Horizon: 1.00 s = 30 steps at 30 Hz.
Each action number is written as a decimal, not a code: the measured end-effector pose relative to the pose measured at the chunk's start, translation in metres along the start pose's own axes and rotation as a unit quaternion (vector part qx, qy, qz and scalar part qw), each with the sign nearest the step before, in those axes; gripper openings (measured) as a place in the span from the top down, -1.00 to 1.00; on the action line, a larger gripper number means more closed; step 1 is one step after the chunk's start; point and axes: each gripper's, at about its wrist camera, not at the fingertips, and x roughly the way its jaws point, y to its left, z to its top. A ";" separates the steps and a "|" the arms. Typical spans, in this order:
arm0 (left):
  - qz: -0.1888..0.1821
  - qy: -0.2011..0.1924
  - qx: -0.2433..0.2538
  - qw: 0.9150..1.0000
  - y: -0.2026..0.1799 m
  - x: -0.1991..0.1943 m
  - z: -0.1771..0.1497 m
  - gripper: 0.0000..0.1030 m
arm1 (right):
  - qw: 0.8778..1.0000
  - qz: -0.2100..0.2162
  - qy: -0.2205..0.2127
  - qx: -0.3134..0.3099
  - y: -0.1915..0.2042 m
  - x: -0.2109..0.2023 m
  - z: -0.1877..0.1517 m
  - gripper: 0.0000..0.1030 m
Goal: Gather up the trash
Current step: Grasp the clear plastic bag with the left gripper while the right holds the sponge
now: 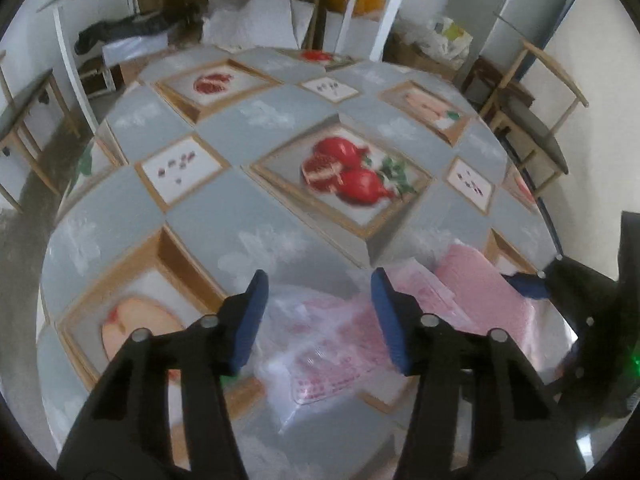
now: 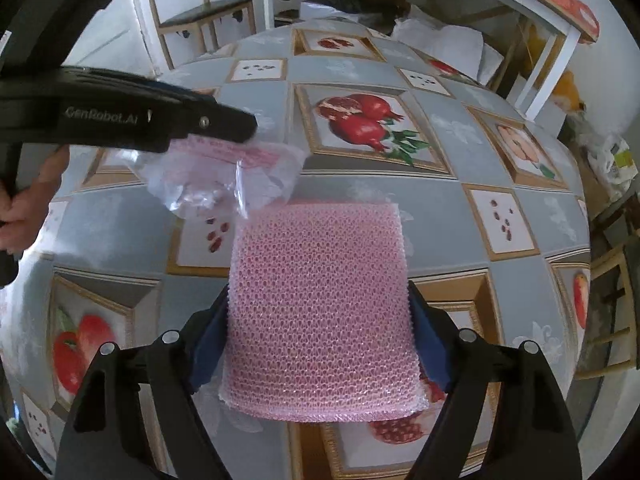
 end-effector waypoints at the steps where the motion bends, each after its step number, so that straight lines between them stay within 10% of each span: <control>1: -0.003 0.006 0.004 1.000 -0.002 -0.002 -0.005 0.04 | 1.000 0.001 -0.002 -0.001 0.002 -0.002 -0.001 -0.52; 8: -0.011 0.056 0.043 0.997 -0.030 -0.041 -0.071 0.04 | 0.999 0.023 -0.028 -0.017 0.030 -0.050 -0.034 -0.52; 17: -0.140 0.094 0.003 0.986 -0.063 -0.109 -0.194 0.04 | 0.998 0.047 -0.027 -0.031 0.083 -0.119 -0.134 -0.52; 30: -0.111 -0.026 -0.012 0.993 -0.076 -0.170 -0.271 -0.55 | 0.995 -0.042 0.013 0.089 0.067 -0.143 -0.204 -0.54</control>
